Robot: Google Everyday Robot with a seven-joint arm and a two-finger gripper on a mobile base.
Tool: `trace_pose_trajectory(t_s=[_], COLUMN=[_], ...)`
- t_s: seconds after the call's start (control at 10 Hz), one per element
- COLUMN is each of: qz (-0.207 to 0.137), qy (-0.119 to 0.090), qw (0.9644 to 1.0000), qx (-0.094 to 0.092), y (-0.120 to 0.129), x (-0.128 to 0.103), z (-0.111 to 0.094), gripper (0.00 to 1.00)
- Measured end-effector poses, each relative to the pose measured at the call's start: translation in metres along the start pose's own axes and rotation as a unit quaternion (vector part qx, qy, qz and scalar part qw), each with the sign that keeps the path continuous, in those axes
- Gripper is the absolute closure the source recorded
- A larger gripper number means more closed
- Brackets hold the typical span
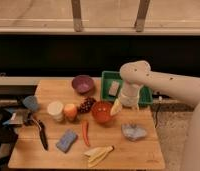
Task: Place banana in red bowl
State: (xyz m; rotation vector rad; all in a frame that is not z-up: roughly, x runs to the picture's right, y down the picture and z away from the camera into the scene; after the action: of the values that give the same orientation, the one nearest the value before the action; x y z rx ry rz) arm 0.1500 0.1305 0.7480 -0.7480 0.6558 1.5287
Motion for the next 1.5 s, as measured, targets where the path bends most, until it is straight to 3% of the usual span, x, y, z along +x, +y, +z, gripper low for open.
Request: trace_pose_trajectory(t_s=[0.2, 0.4, 0.9, 1.0, 1.5], qz=[-0.002, -0.007, -0.044, -0.055, -0.062], qy=[0.005, 0.017, 0.067, 0.07, 0.08], qw=[1.0, 0.9998, 0.9967, 0.996, 0.9949], qx=[0.005, 0.004, -0.009, -0.01, -0.008], y=[0.001, 0.011, 0.062, 0.069, 0.073], x=[0.004, 0.021, 0.114, 0.123, 0.13], z=[0.005, 0.025, 0.096, 0.103, 0.109], gripper=[0.2, 0.2, 0.2, 0.2, 0.2])
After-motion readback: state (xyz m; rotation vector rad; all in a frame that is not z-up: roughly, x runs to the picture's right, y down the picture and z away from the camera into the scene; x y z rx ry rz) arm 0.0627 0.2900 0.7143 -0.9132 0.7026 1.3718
